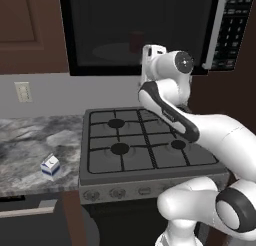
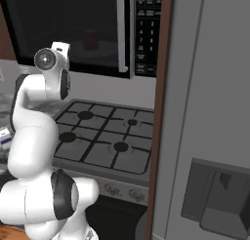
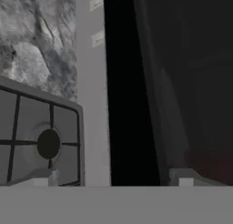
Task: Place the microwavable item in the microwave. Then, close the microwave door and press the start button.
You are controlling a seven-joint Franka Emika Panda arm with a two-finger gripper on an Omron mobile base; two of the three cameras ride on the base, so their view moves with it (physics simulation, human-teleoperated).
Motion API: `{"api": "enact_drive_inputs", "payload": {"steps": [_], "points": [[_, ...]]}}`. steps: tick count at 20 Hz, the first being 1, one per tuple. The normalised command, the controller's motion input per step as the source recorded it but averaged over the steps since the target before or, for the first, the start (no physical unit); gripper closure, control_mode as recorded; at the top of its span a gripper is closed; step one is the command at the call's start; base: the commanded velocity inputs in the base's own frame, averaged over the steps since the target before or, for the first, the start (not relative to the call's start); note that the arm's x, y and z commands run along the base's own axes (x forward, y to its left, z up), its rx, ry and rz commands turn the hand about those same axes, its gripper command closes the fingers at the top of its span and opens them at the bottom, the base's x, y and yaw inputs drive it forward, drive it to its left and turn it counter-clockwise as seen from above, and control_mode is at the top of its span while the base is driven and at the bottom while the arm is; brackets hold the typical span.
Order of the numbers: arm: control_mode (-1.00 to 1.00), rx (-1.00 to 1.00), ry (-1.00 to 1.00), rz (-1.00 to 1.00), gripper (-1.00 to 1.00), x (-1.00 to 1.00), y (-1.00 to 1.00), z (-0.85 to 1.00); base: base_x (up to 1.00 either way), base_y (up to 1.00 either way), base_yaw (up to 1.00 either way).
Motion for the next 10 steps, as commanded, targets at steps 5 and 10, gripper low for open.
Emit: {"api": "enact_drive_inputs", "payload": {"steps": [5, 10], "points": [[-1.00, 0.00, 0.12, 0.16, -1.00, 0.32, 0.00, 0.15, 0.00, 0.00, 0.00], [-1.00, 0.00, 0.00, 0.11, -1.00, 0.11, 0.00, -0.14, 0.00, 0.00, 0.00]]}}
